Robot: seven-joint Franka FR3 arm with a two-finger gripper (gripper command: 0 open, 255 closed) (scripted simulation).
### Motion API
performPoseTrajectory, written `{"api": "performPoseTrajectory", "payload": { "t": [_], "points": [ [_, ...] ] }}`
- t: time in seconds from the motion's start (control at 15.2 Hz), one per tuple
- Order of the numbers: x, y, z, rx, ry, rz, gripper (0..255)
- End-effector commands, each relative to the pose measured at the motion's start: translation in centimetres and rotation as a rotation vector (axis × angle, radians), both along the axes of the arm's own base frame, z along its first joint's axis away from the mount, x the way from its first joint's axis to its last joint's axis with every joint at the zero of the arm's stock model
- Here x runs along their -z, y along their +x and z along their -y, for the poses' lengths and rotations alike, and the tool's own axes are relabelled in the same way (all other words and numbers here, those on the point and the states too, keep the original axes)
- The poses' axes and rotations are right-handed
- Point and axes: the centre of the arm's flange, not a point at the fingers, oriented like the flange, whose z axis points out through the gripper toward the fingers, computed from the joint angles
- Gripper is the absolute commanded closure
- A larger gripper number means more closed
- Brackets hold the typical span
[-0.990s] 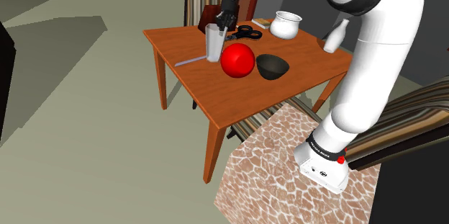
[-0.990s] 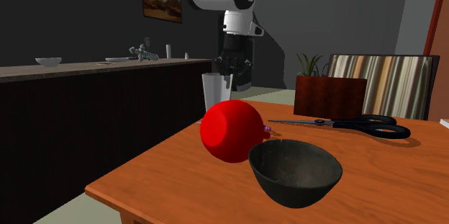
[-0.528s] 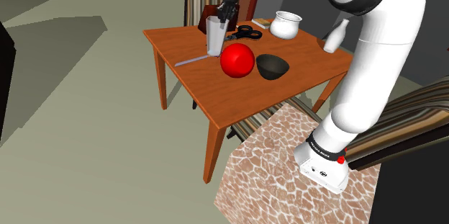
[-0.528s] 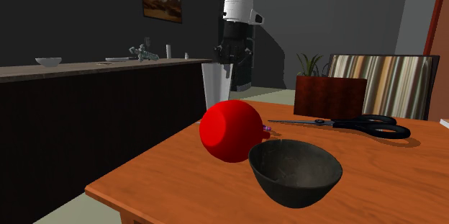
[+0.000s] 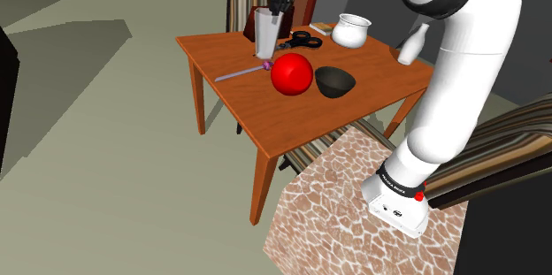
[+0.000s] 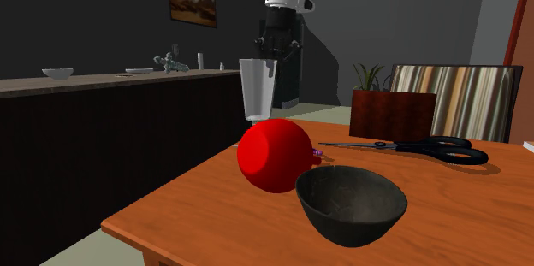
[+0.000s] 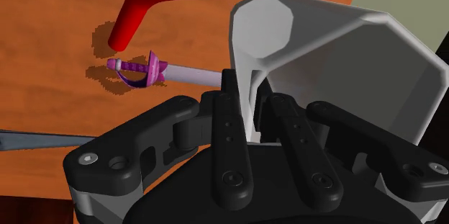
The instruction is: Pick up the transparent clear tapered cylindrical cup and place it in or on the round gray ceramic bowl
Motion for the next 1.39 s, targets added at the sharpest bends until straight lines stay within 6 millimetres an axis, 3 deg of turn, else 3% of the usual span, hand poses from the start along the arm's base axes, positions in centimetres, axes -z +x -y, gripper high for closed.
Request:
{"api": "performPoseTrajectory", "payload": {
  "t": [0.0, 0.13, 1.32],
  "points": [
    [-1.1, -0.1, 0.0, 0.000, 0.000, 0.000, 255],
    [-1.8, -0.1, 0.0, 0.000, 0.000, 0.000, 255],
    [-5.7, -17.0, 16.3, 0.000, 0.000, 0.000, 255]
  ]
}}
